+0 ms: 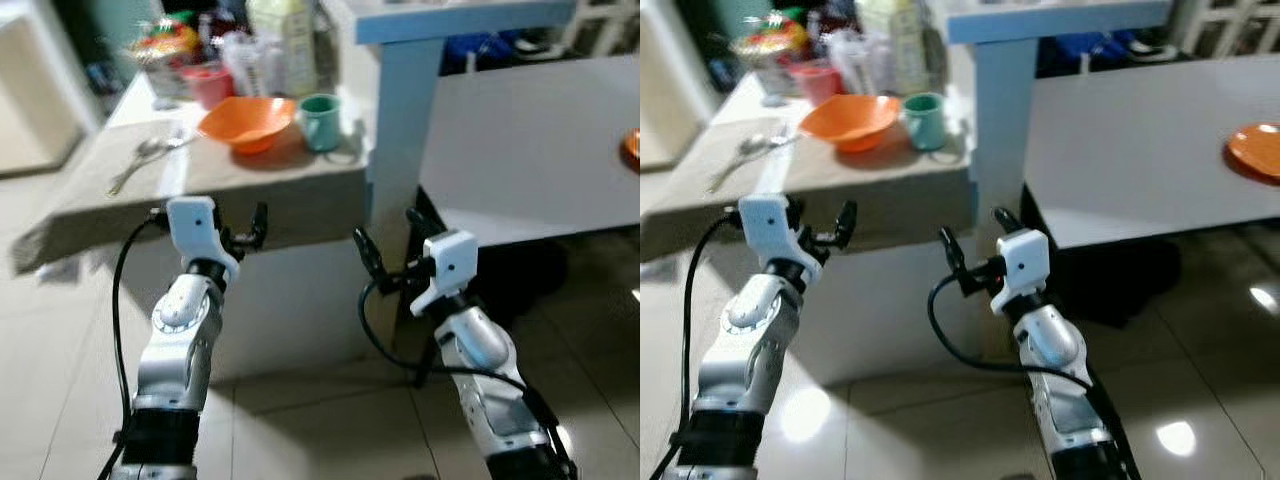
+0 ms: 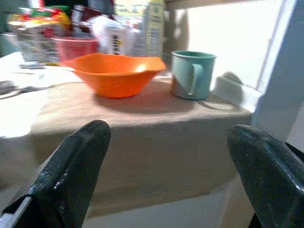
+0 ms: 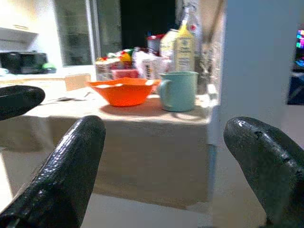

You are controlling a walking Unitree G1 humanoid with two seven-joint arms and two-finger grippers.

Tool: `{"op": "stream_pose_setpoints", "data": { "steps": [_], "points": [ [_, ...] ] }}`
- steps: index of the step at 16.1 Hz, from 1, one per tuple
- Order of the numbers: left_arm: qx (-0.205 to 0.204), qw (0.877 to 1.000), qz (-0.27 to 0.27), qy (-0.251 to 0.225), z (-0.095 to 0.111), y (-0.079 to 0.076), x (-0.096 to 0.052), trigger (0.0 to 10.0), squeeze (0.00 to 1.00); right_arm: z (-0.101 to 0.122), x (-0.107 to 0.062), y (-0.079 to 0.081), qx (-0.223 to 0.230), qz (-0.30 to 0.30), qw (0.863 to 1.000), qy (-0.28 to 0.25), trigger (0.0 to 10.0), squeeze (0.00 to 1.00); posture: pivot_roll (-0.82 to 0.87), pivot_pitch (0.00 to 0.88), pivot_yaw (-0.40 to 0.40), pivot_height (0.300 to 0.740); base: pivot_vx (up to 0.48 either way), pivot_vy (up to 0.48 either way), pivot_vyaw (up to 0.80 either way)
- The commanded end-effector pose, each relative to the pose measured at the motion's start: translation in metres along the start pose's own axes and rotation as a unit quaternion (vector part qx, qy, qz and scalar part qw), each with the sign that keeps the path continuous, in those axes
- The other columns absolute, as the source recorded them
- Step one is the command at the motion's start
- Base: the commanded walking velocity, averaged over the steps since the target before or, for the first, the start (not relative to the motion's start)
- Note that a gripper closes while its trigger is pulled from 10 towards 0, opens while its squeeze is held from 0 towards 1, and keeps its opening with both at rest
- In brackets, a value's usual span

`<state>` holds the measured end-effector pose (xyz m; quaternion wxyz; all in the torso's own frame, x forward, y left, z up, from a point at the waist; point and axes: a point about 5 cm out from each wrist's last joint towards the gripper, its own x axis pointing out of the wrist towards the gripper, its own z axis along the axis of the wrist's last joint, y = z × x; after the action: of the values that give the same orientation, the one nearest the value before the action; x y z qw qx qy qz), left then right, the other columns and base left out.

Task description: Setting the table

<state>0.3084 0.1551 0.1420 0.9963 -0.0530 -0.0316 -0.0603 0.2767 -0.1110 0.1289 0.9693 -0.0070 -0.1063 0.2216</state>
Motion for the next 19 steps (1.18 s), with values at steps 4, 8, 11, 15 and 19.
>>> {"op": "stream_pose_setpoints", "data": {
  "steps": [4,8,11,15,19],
  "points": [
    [0.024,0.999,-0.015,-0.015,0.010,-0.003,0.002,10.0,0.00,0.000,-0.002,-0.002,0.010,-0.007,1.000,0.007,10.0,0.00,-0.20,0.000,0.121,0.740,0.474,0.000,0.00],
    [0.011,1.000,-0.013,-0.026,0.014,-0.003,0.001,10.0,0.00,-0.001,-0.002,-0.002,0.008,-0.005,1.000,0.007,10.0,0.00,-0.19,0.000,0.123,0.740,0.475,0.000,0.00],
    [0.025,0.999,-0.007,-0.030,0.020,-0.003,0.000,10.0,0.00,-0.003,-0.003,-0.002,0.007,-0.003,1.000,0.011,10.0,0.00,-0.19,0.000,0.124,0.740,0.294,0.000,0.00],
    [-0.033,0.999,0.009,0.010,0.033,0.006,0.010,10.0,0.00,0.000,-0.006,0.000,0.000,0.002,1.000,0.009,10.0,0.00,-0.20,0.000,0.132,0.740,0.000,0.000,0.00],
    [-0.115,0.992,0.011,0.041,0.049,0.018,0.028,10.0,0.00,0.005,-0.010,0.000,-0.008,0.011,1.000,0.006,10.0,0.00,-0.21,0.000,0.149,0.740,0.000,0.000,0.00]
  ]
}}
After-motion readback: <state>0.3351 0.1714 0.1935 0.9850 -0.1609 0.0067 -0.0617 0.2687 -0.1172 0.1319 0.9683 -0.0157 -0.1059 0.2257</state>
